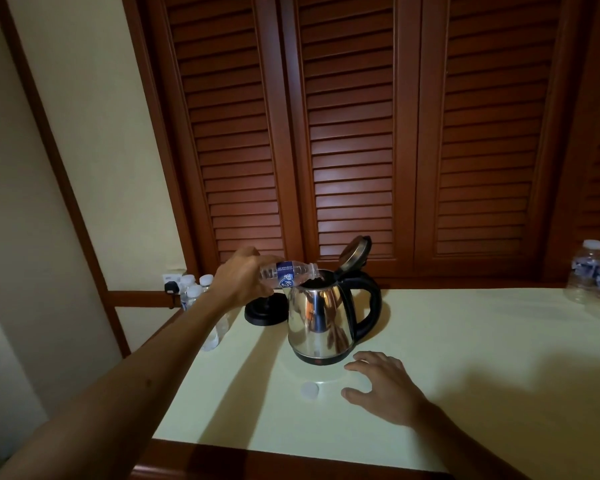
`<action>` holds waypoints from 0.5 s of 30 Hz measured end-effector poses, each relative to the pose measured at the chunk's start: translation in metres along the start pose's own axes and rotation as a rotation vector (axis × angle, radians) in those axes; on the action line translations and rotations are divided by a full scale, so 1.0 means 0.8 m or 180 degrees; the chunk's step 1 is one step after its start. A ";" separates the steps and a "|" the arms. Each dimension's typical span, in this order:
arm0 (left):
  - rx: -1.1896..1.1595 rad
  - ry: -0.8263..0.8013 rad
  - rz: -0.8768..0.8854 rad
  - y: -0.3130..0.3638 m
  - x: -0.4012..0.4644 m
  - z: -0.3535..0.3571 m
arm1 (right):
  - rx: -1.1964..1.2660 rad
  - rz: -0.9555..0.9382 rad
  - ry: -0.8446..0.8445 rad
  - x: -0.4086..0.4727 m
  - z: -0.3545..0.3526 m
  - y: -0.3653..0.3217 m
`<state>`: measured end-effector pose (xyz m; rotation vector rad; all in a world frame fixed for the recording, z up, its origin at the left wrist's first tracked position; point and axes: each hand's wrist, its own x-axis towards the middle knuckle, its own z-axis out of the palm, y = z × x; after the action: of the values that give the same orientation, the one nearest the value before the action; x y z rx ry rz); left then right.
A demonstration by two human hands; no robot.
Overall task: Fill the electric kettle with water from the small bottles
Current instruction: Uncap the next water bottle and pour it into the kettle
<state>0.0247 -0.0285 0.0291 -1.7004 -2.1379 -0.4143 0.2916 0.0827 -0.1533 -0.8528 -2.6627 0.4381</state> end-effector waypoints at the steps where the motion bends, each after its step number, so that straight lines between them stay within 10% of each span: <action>1: 0.0018 -0.0016 -0.0008 0.000 0.001 -0.001 | -0.0003 -0.0003 0.0010 0.000 0.000 0.000; 15: 0.0124 -0.0034 -0.0055 -0.004 0.003 -0.002 | 0.0094 0.0010 0.0084 -0.001 -0.001 -0.002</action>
<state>0.0210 -0.0279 0.0319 -1.6676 -2.1556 -0.3670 0.2918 0.0808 -0.1519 -0.8484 -2.6247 0.4626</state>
